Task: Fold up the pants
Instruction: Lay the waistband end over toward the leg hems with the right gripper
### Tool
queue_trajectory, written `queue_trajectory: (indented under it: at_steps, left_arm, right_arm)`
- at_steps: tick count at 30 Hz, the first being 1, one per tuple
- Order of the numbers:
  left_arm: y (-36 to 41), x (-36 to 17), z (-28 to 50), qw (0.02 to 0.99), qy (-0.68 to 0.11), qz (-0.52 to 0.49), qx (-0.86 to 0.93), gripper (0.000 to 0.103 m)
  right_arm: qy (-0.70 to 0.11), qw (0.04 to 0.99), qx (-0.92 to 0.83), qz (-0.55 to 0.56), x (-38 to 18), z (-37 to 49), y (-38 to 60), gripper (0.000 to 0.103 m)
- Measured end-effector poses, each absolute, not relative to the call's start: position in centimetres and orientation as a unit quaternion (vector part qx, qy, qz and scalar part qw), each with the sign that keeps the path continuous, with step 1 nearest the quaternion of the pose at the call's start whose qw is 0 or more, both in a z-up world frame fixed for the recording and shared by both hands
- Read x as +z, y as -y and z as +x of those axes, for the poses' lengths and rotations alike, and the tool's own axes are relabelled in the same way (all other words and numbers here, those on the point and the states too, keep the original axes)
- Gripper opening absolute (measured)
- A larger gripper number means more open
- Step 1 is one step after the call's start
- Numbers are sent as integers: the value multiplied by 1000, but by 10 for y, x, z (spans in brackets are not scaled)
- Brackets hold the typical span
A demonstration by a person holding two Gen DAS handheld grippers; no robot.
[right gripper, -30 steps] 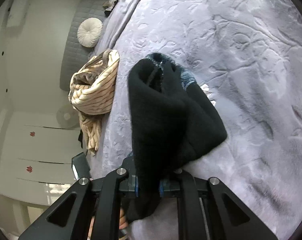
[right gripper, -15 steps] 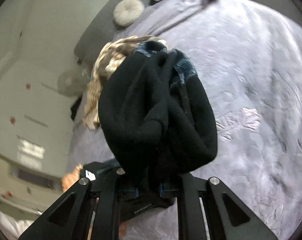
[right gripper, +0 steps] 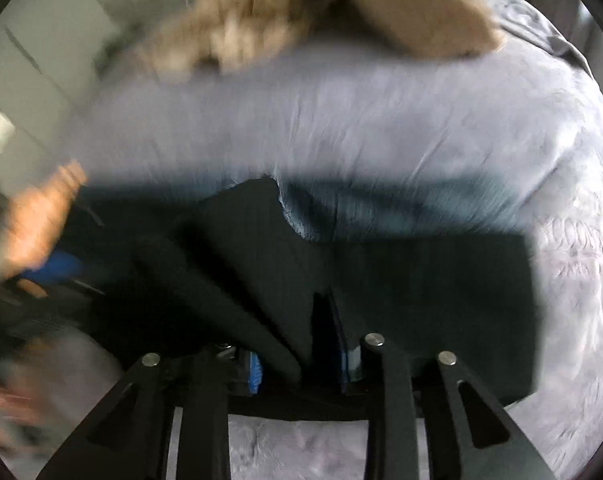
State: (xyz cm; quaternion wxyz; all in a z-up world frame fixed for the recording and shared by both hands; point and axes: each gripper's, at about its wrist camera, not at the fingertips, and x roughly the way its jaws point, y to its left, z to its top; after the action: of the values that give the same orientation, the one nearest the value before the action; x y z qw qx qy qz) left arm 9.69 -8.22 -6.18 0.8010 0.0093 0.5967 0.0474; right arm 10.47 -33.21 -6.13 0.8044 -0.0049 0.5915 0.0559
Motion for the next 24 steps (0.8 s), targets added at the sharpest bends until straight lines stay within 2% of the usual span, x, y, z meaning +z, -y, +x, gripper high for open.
queue_trajectory:
  at_steps: [1,2,3,5,9,11,14,16,24]
  left_arm:
    - [70,-62,92,799,-599,8,52,80]
    - [64,-65,92,798,-600,8,54,80]
    - [59,-67,92,797,-602,7,53,80]
    - [54,-71,92,795,-605,2,46,80]
    - [78,-63,104,798,-602,-28,-6,80]
    - [95,-56,108,798,-600,-44,-47,80]
    - [126,-52,116,786,-601,-73,-122,80]
    - [149,-52,122,776,-603,-87,-160,80]
    - [194,-87,143,738,-647,-82,-173,80]
  right_arm:
    - [-600,797,27,-61,-75,101,313,35]
    - [-595,797,13,-100,-77,96,299,40]
    - [-585,799,9,-139,-73,90,287,53]
    - [-572,806,49,-146,-53,77,273,72]
    - [-560,813,154,-53,-15,59,280,74]
    - [-570,804,143,88,-9,61,331,75]
    - [-574,740,106,334,-40,53,408,75]
    - [-553,696,82,450,-63,49,447,75]
    - [-539,658,88,519,-104,54,465,74]
